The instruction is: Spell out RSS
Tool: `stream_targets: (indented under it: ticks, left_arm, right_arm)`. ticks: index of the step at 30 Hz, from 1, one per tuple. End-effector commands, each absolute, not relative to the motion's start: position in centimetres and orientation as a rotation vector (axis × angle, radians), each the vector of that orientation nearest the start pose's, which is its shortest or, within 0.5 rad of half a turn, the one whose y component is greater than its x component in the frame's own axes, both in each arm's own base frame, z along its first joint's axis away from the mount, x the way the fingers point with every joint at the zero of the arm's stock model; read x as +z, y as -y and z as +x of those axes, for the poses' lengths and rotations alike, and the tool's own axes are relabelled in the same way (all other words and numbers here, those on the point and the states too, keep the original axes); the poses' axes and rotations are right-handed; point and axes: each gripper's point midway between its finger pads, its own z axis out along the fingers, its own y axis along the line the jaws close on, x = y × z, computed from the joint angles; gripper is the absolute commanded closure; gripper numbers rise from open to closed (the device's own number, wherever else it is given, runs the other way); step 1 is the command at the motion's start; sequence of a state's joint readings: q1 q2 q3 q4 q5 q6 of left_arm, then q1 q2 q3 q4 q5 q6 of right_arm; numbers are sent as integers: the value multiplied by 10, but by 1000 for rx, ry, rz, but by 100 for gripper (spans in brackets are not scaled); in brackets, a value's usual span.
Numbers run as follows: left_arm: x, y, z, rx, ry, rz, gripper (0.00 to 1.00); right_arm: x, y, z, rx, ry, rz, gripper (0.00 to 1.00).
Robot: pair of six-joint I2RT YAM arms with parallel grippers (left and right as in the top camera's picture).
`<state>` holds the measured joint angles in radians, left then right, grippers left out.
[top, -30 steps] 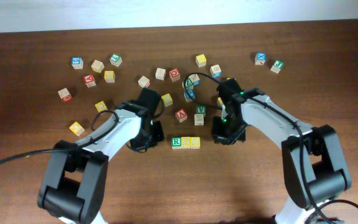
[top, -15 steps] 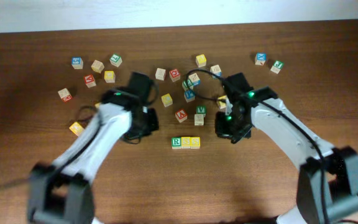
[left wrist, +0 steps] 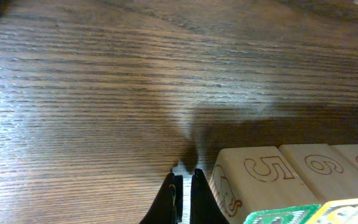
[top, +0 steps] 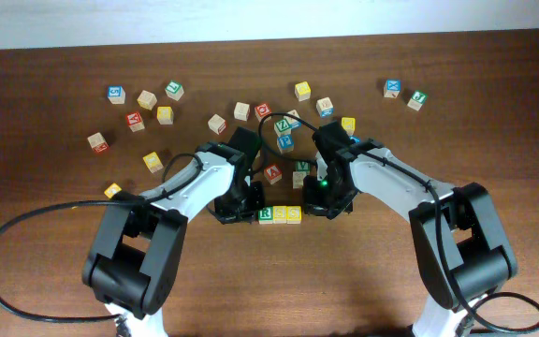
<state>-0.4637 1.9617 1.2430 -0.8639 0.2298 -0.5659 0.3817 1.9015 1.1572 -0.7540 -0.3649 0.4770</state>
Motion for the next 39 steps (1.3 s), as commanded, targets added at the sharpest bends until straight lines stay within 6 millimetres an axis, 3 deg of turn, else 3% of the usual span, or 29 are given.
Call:
stream_targets:
  ticks: [1, 4, 22, 32, 39]
  left_arm:
    - [-3, 192, 284, -337, -3261, -170, 100]
    - [-1, 198, 281, -403, -3275, -171, 100]
    - [0, 201, 281, -429, -3273, -169, 100]
    - [-3, 187, 282, -304, -3271, -176, 98]
    - [3, 164, 294, -141, -3243, -214, 100]
  right_arm:
    - [0, -186, 290, 585, -3199, 147, 86]
    - [-2, -192, 287, 579, -3211, 146, 85]
    - [-2, -199, 289, 617, -3195, 129, 86]
    - [-3, -188, 293, 588, -3196, 170, 80]
    - [-3, -169, 291, 405, -3226, 195, 80]
